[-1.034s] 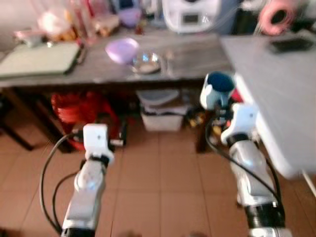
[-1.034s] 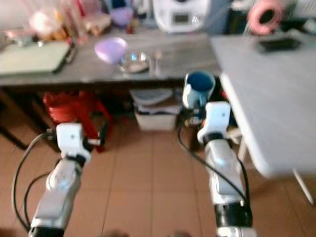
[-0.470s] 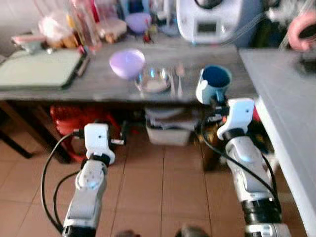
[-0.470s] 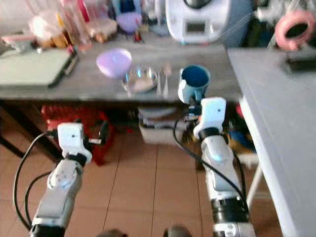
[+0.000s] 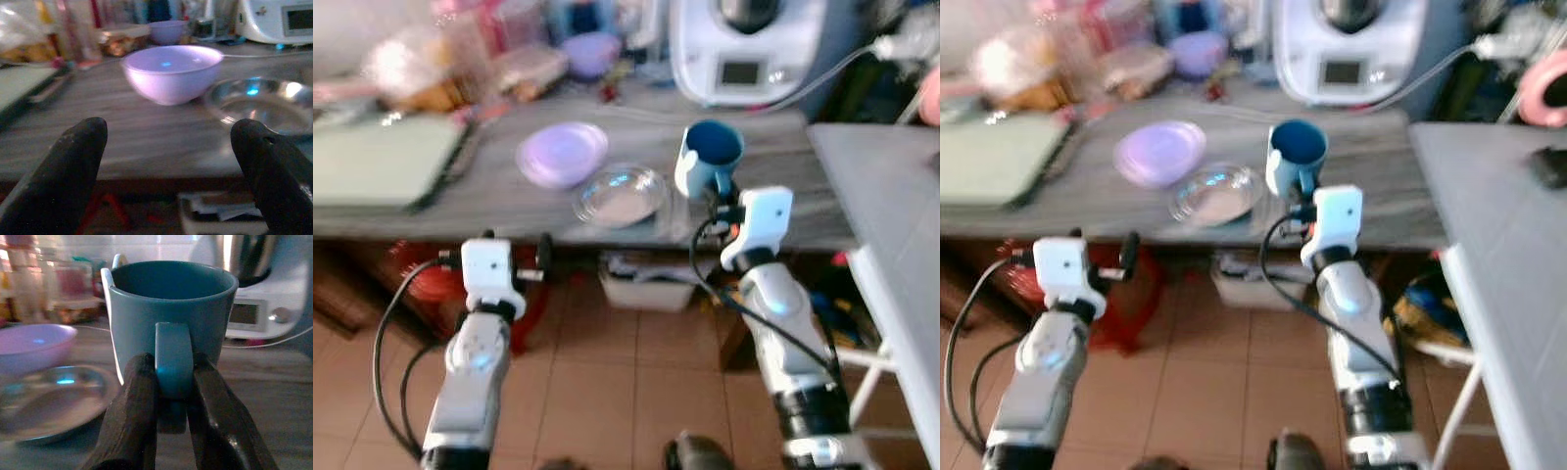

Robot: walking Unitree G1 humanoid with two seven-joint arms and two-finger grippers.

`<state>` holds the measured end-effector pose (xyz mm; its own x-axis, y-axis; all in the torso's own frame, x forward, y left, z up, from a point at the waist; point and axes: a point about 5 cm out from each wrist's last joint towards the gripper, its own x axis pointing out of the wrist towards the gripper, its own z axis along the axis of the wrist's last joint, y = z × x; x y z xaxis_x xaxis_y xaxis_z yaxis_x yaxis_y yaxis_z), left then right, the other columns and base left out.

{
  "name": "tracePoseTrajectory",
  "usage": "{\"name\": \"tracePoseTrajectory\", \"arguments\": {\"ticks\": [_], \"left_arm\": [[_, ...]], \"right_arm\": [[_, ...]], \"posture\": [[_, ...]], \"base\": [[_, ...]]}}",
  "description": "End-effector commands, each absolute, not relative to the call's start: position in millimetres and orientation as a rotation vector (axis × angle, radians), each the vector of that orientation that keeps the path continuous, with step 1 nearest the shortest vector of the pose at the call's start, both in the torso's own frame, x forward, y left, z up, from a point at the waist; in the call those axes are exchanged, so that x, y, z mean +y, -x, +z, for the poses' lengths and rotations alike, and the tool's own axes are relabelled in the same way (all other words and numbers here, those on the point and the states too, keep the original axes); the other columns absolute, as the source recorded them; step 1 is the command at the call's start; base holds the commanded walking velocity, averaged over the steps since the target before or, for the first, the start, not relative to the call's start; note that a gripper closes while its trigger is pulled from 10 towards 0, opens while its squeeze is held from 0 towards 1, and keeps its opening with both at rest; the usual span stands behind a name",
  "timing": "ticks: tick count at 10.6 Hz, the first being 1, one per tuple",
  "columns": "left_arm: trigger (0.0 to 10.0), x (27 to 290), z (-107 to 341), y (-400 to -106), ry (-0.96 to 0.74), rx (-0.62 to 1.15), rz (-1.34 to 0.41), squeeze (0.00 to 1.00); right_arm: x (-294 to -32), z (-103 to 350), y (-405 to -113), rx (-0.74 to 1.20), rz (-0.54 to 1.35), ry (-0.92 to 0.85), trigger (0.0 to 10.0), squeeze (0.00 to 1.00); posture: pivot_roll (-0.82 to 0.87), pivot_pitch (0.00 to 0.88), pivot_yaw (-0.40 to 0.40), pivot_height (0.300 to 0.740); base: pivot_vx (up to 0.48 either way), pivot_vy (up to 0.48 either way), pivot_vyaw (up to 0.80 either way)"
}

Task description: Setting the table

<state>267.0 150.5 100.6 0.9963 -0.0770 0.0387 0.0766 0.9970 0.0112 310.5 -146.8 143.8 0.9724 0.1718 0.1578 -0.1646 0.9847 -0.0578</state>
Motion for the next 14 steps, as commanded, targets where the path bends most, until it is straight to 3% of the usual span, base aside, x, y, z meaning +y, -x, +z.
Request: {"name": "tracePoseTrajectory", "arguments": {"ticks": [1,3,5,7,9,14], "left_arm": [[10.0,156,106,-268,-0.039,-0.058,-0.064,0.0],[10.0,160,105,-264,-0.041,-0.052,-0.05,0.0],[10.0,162,105,-259,-0.028,-0.058,-0.027,0.0],[10.0,183,99,-248,-0.082,-0.031,0.073,0.0],[10.0,195,96,-242,-0.09,-0.009,0.121,0.0],[10.0,196,97,-235,-0.105,0.008,0.115,0.0]], "right_arm": [[-144,154,-314,-0.206,0.16,0.032,10.0,0.0],[-147,156,-317,-0.211,0.145,0.034,10.0,0.0],[-152,159,-322,-0.208,0.152,0.039,10.0,0.0],[-154,164,-332,-0.209,0.211,0.065,10.0,0.0],[-158,169,-339,-0.222,0.203,0.069,10.0,0.0],[-167,170,-352,-0.201,0.254,0.059,10.0,0.0]], "posture": [[-0.01,0.035,0.047,0.74],[-0.01,0.038,0.044,0.74],[-0.01,0.049,0.051,0.74],[-0.01,0.059,0.052,0.74],[0.01,0.066,0.047,0.74],[0.02,0.117,0.055,0.74]], "base": [[0.48,0.0,0.0],[0.48,0.0,0.0],[0.0,0.0,0.0],[0.0,0.0,0.0],[0.0,0.0,0.63],[0.0,0.0,0.0]]}}
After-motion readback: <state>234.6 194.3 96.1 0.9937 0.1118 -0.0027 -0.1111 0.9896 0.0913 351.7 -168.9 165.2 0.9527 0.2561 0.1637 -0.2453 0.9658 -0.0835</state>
